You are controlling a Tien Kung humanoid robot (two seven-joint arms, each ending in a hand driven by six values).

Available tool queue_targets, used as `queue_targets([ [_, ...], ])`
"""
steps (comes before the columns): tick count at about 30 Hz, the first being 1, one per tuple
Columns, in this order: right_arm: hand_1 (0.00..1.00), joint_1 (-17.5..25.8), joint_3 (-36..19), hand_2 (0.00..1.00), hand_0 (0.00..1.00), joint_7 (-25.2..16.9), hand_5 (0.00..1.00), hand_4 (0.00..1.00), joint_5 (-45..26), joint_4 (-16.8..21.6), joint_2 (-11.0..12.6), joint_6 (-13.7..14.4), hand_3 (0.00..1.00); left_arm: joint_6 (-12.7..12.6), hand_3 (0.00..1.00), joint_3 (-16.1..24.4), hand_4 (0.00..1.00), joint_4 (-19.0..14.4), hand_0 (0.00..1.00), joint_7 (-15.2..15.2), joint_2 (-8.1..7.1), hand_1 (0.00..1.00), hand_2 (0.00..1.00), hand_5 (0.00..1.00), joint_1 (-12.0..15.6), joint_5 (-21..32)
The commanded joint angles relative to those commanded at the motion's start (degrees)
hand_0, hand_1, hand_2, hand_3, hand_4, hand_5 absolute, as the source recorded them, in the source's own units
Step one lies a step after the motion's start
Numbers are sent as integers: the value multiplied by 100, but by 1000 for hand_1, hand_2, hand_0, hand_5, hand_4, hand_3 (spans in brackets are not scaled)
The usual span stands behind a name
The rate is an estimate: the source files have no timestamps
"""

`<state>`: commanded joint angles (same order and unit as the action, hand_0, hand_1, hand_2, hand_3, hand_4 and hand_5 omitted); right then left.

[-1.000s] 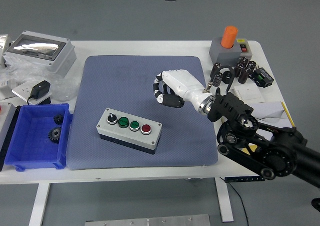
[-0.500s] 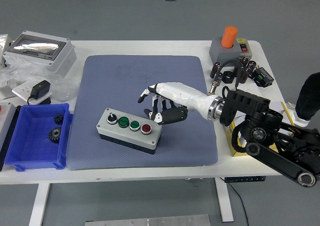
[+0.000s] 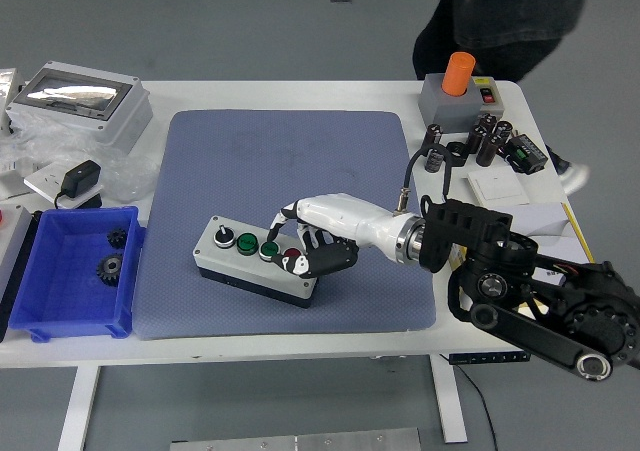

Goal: Pick up the button,place it on the desk,press the button,press the button

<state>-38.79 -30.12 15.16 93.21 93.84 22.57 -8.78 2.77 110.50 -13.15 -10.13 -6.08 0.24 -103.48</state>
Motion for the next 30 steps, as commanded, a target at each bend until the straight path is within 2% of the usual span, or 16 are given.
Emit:
queue_targets([
  [10, 173, -21, 203, 220, 84, 100, 998, 706, 235, -270, -78, 127, 682, 6, 731, 4, 853, 3, 661, 15, -1, 631, 614, 664, 5, 1],
  [21, 170, -161, 474, 217, 76, 105, 998, 700, 329, -602, -441, 338, 677, 11, 730, 8, 850, 4, 661, 24, -3, 630, 612, 667, 5, -10],
  [30, 171, -195, 661, 216, 75, 165, 998, 691, 410, -818, -540, 400, 676, 16, 731, 9, 849, 20, 661, 61, -7, 630, 613, 668, -5, -3],
])
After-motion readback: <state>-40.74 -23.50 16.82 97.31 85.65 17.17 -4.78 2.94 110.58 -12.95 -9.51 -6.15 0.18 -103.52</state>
